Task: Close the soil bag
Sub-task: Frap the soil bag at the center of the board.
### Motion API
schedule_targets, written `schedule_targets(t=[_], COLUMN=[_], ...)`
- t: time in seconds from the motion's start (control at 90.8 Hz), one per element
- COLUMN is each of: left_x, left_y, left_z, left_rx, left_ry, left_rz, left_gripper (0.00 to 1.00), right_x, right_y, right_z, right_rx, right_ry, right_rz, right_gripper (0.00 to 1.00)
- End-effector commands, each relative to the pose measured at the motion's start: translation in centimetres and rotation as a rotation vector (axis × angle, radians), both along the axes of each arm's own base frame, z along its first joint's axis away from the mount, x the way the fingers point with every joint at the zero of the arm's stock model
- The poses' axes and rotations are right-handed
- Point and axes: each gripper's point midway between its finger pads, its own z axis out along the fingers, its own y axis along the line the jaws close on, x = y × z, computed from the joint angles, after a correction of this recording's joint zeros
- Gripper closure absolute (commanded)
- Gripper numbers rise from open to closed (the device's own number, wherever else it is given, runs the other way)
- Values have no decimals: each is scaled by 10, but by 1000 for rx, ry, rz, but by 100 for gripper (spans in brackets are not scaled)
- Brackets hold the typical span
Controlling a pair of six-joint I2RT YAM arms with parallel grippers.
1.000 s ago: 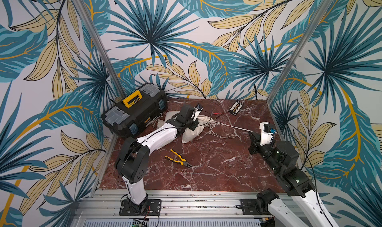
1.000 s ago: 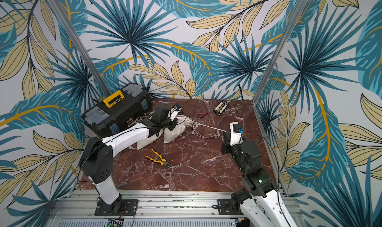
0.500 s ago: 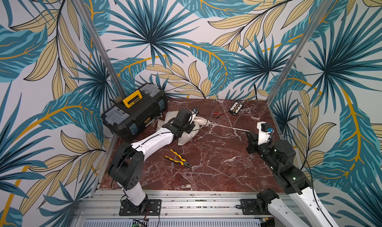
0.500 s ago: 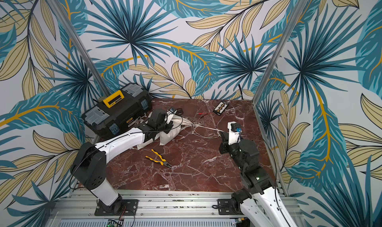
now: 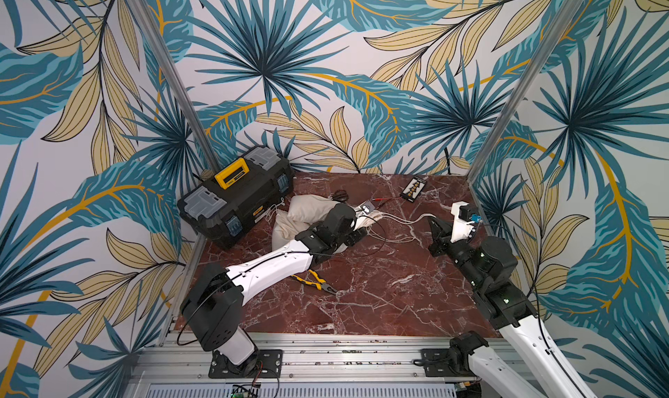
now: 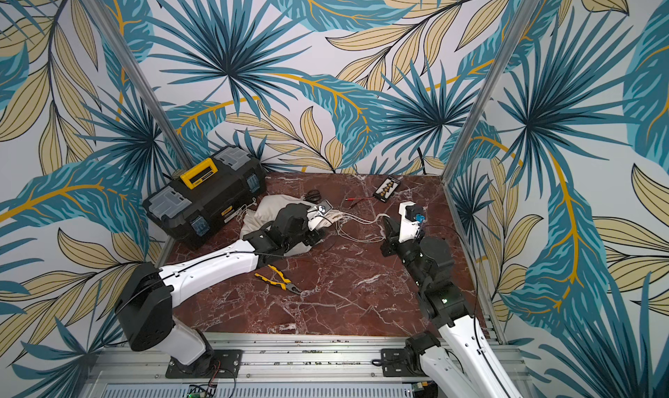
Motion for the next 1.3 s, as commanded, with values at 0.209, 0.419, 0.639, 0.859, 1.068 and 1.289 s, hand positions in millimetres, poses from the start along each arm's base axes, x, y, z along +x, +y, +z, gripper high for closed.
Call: schedule_targets(t=[0.209,0.419,0.639,0.859,1.068,1.289], left_x=[-69,-93,-85,-56,-48,-25], left_y=[-78,-107,-126,-139,-133,-101], left_z=[42,45,28,27,-4,-92], left_rx=[-173,-241,-246,-230,-181,-13], left_ry=[-28,43,68,45,86,197], left_rz=[-423,-610,-626,-542,-481,-241], left_gripper=[5,4,9,49,84,95], right_x=[-20,-26,-28,-27,-30,-42], right_y=[4,5,5,4,-15,-59], right_z=[48,58,63,56,59,71], right_rx=[57,72,80,80,77,148], right_ry=[-129,-151,-158,-144,-155,-187], right_rz=[76,94,102,95,0,-198], right_gripper=[100,100,100,100,100,100])
